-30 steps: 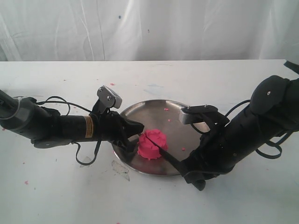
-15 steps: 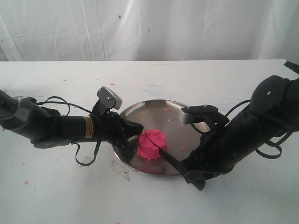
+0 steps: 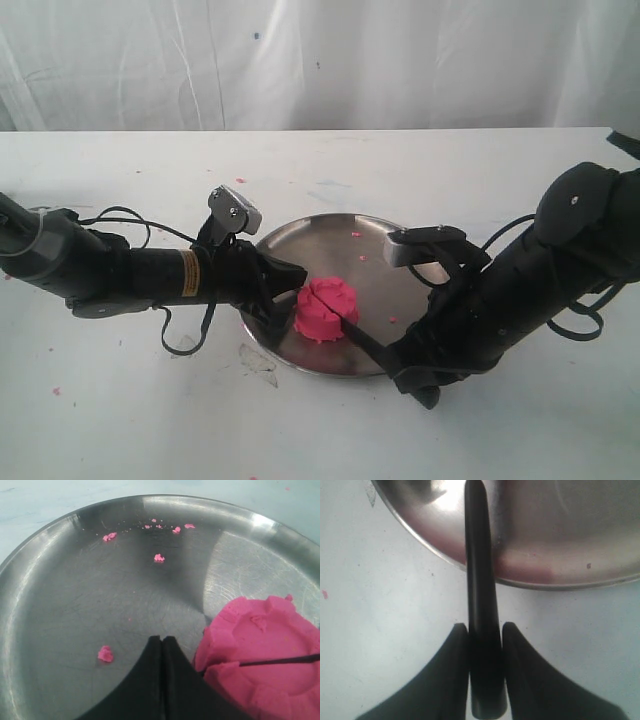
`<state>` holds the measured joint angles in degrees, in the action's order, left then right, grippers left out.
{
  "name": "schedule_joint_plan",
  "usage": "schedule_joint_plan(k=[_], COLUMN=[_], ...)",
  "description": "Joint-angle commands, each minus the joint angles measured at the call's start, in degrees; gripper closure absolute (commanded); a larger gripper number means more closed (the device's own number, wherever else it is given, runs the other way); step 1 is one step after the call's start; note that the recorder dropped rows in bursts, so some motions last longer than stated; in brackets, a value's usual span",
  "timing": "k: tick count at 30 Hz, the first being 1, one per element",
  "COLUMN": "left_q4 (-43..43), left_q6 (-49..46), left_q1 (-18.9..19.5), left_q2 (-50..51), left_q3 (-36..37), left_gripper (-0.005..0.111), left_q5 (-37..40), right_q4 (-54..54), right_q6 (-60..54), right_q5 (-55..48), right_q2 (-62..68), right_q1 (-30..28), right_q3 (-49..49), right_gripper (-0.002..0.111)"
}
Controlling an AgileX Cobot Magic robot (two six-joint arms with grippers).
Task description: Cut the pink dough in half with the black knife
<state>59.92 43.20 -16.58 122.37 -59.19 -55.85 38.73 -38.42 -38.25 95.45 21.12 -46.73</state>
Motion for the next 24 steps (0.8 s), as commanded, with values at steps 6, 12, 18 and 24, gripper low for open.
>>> schedule_joint_plan(k=[6, 12, 18, 24], left_q4=[1.5, 1.5, 1.8, 2.4], left_q6=[0.5, 0.5, 0.5, 0.5], left_q1=[-0.1, -0.1, -0.1, -0.1], left_q2=[0.4, 0.4, 0.4, 0.4], left_q3=[0.4, 0.4, 0.4, 0.4], left_gripper=[0.107, 0.107, 0.107, 0.107], left_q5=[1.6, 1.6, 1.6, 1.6], right_q4=[0.1, 0.2, 0.1, -1.4], right_q6=[0.7, 0.7, 0.7, 0.7], right_q5=[0.8, 0.8, 0.8, -0.4], right_q2=[0.1, 0.1, 0.1, 0.1], right_q1=[0.0, 0.0, 0.0, 0.0], right_q3=[0.0, 0.0, 0.1, 0.1], right_gripper=[0.108, 0.108, 0.108, 0.108])
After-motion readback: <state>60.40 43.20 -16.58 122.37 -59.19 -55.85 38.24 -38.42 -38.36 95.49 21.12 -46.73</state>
